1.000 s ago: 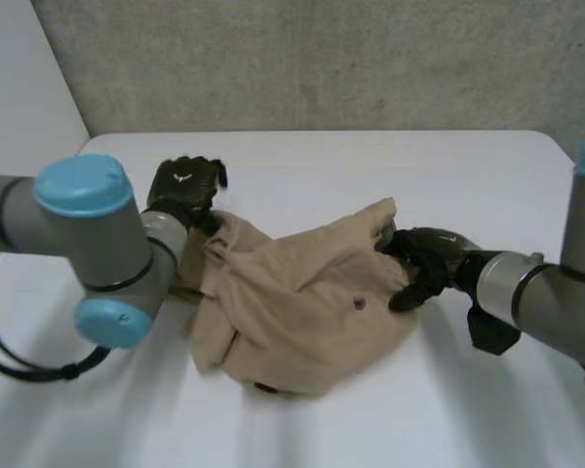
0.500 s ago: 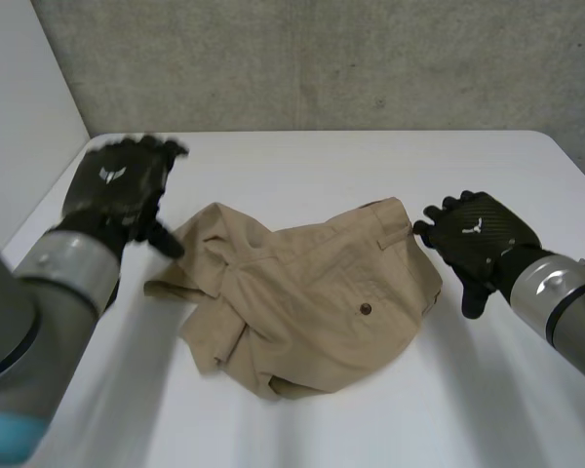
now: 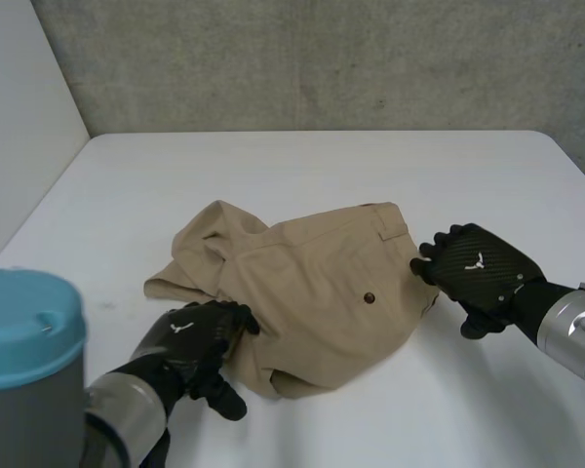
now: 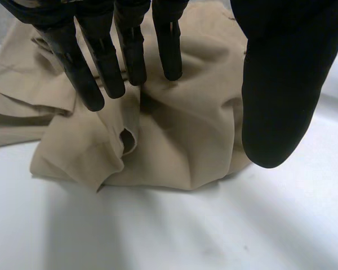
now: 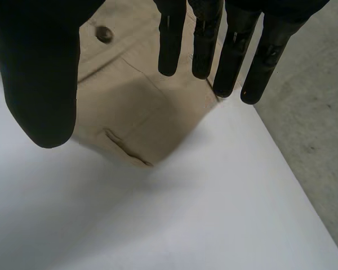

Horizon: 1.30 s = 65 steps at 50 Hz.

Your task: Fold the shorts.

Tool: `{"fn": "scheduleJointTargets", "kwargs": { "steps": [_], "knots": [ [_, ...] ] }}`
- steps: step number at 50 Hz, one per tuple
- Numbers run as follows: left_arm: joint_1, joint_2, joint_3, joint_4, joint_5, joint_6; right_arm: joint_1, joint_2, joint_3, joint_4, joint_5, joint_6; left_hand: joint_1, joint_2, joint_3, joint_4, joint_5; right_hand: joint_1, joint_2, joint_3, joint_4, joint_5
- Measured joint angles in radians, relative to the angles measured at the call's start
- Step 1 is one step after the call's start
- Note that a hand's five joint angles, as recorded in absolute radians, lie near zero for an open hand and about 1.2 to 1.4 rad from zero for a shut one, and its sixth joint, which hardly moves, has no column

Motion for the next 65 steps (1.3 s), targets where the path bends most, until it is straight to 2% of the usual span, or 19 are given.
{"fn": "scheduleJointTargets", "kwargs": {
  "steps": [8,20,24,30,34,36,37,38,39,44,45,47,51,56,65],
  "knots": [
    [-0.012,-0.153,0.097,0.038,-0.023,-0.025,0.004,0.029,0.012,-0.020,-0.030,0.006,-0.002,-0.001,-0.002,-0.001,-0.001,-0.046,-0.043,-0.049,-0.052,-0.056],
    [-0.045,-0.343,0.243,0.101,-0.179,-0.045,0.052,0.224,-0.066,-0.126,-0.015,0.013,0.001,0.001,0.001,0.001,0.001,-0.049,-0.045,-0.052,-0.054,-0.058],
    [-0.048,-0.360,0.257,0.107,-0.206,-0.041,0.080,0.282,-0.108,-0.143,0.002,0.014,0.001,0.003,0.001,0.006,0.006,-0.046,-0.042,-0.051,-0.053,-0.051],
    [-0.043,-0.362,0.258,0.128,-0.221,-0.038,0.146,0.363,-0.181,-0.194,0.071,0.030,0.158,0.145,0.148,0.146,0.137,-0.046,-0.042,-0.033,-0.021,-0.024],
    [-0.029,-0.362,0.251,0.142,-0.220,-0.037,0.190,0.412,-0.235,-0.233,0.124,0.086,0.296,0.285,0.278,0.282,0.267,0.081,0.102,0.103,0.112,0.085],
    [-0.029,-0.362,0.251,0.142,-0.220,-0.037,0.190,0.412,-0.235,-0.233,0.124,0.086,0.296,0.285,0.278,0.282,0.267,0.081,0.102,0.103,0.112,0.085],
    [-0.019,-0.363,0.248,0.149,-0.219,-0.037,0.196,0.420,-0.243,-0.237,0.130,0.098,0.363,0.361,0.349,0.356,0.337,0.081,0.102,0.103,0.112,0.085],
    [-0.011,-0.365,0.246,0.154,-0.219,-0.037,0.222,0.450,-0.275,-0.251,0.150,0.149,0.386,0.387,0.375,0.387,0.366,0.200,0.242,0.242,0.249,0.218],
    [-0.009,-0.366,0.246,0.155,-0.218,-0.037,0.224,0.453,-0.278,-0.252,0.151,0.154,0.386,0.387,0.375,0.387,0.366,0.203,0.250,0.250,0.252,0.221],
    [0.024,-0.381,0.245,0.170,-0.216,-0.032,0.255,0.488,-0.322,-0.253,0.160,0.244,0.705,0.715,0.667,0.707,0.690,0.502,0.625,0.626,0.636,0.584],
    [0.032,-0.383,0.245,0.172,-0.216,-0.028,0.258,0.490,-0.328,-0.251,0.161,0.258,0.706,0.744,0.695,0.741,0.702,0.552,0.716,0.712,0.726,0.663],
    [0.046,-0.383,0.246,0.173,-0.216,-0.016,0.262,0.487,-0.344,-0.242,0.161,0.294,0.706,0.752,0.704,0.751,0.702,0.574,0.742,0.742,0.762,0.693],
    [0.072,-0.350,0.249,0.170,-0.212,0.037,0.260,0.440,-0.365,-0.203,0.163,0.334,0.706,0.758,0.711,0.751,0.702,0.574,0.742,0.742,0.763,0.700],
    [0.109,-0.224,0.253,0.161,-0.190,0.169,0.257,0.322,-0.423,-0.071,0.197,0.362,0.706,0.759,0.711,0.751,0.702,0.574,0.742,0.747,0.763,0.713],
    [0.187,-0.031,0.266,0.157,-0.053,0.433,0.264,0.211,-0.604,0.244,0.342,0.395,0.706,0.759,0.750,0.756,0.702,0.574,0.742,0.750,0.763,0.713]
  ]
}}
